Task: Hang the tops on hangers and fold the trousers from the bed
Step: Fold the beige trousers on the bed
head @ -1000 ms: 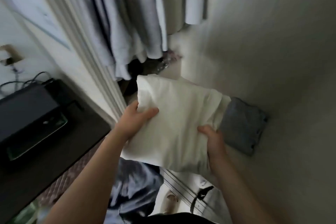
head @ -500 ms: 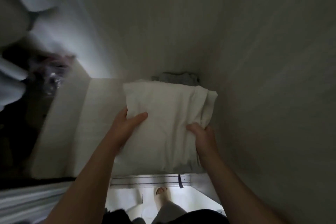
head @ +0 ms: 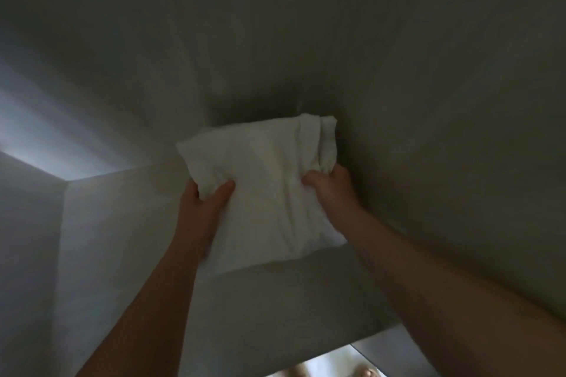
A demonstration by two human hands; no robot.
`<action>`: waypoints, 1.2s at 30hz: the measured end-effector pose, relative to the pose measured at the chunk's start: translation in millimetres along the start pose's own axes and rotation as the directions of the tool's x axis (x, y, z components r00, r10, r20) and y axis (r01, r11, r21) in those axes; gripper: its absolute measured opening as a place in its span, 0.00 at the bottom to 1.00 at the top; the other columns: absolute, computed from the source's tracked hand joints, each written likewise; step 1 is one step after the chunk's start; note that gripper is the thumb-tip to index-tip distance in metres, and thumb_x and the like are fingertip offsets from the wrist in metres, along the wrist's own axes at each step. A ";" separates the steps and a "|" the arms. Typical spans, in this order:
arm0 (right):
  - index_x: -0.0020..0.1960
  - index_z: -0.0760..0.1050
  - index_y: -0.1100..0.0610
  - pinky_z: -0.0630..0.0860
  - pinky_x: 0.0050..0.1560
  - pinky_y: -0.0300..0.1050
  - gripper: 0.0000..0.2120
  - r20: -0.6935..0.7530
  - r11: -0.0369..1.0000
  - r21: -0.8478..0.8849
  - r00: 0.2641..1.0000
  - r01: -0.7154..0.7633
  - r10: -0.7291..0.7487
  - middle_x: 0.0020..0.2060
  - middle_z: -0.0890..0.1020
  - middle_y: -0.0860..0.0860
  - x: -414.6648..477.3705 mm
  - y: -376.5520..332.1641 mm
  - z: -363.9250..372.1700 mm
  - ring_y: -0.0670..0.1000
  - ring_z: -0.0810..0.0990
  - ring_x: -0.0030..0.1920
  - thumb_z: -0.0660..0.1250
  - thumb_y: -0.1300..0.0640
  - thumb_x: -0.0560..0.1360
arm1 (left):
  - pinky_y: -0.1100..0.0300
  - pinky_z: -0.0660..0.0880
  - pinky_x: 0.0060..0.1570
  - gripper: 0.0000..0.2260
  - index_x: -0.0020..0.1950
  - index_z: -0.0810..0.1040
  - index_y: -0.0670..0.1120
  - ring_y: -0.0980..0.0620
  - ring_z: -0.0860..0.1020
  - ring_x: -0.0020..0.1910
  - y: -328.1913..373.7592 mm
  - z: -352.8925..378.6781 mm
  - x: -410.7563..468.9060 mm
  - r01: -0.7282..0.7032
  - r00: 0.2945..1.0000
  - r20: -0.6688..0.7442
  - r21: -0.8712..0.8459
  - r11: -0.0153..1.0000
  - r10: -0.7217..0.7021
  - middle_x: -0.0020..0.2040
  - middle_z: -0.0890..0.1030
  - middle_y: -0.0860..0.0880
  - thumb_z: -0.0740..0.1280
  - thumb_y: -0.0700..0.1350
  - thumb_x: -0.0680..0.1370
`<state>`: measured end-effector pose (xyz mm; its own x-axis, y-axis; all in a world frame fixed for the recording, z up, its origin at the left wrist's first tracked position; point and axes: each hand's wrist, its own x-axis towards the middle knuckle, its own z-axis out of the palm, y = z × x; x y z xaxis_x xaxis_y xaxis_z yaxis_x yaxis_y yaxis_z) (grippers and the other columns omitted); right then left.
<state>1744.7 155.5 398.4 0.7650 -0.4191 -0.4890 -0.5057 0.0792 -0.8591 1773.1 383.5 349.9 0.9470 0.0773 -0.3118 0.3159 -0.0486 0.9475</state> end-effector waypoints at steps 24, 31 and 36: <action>0.81 0.42 0.40 0.53 0.74 0.70 0.32 0.178 0.219 -0.921 0.847 0.323 -0.501 0.82 0.45 0.51 108.4 146.1 65.2 0.60 0.51 0.80 0.49 0.39 0.80 | 0.42 0.43 0.78 0.28 0.81 0.42 0.66 0.46 0.41 0.82 -123.8 67.6 79.0 -0.199 0.967 0.125 0.914 0.353 0.221 0.83 0.39 0.51 0.48 0.66 0.82; 0.78 0.31 0.37 0.44 0.76 0.69 0.36 0.355 0.182 -0.917 0.934 0.355 -0.036 0.79 0.32 0.48 114.9 98.4 43.4 0.58 0.38 0.80 0.52 0.36 0.80 | 0.39 0.47 0.77 0.32 0.81 0.40 0.64 0.43 0.40 0.82 -86.6 63.2 77.8 -0.179 0.972 0.217 0.931 0.318 -0.086 0.82 0.35 0.48 0.53 0.65 0.82; 0.80 0.39 0.39 0.45 0.77 0.65 0.35 0.334 0.230 -0.930 0.922 0.288 0.194 0.81 0.38 0.48 40.6 86.7 15.1 0.58 0.42 0.81 0.56 0.38 0.81 | 0.38 0.52 0.76 0.32 0.82 0.47 0.60 0.43 0.45 0.82 -88.5 44.3 -15.7 -0.154 0.947 0.232 0.934 0.324 -0.220 0.83 0.41 0.49 0.57 0.63 0.82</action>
<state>1738.0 159.0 301.7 0.7408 -0.0693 -0.6682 -0.2669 -0.9432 -0.1981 1732.8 342.5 267.8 0.8412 -0.1474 -0.5202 0.0109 -0.9573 0.2890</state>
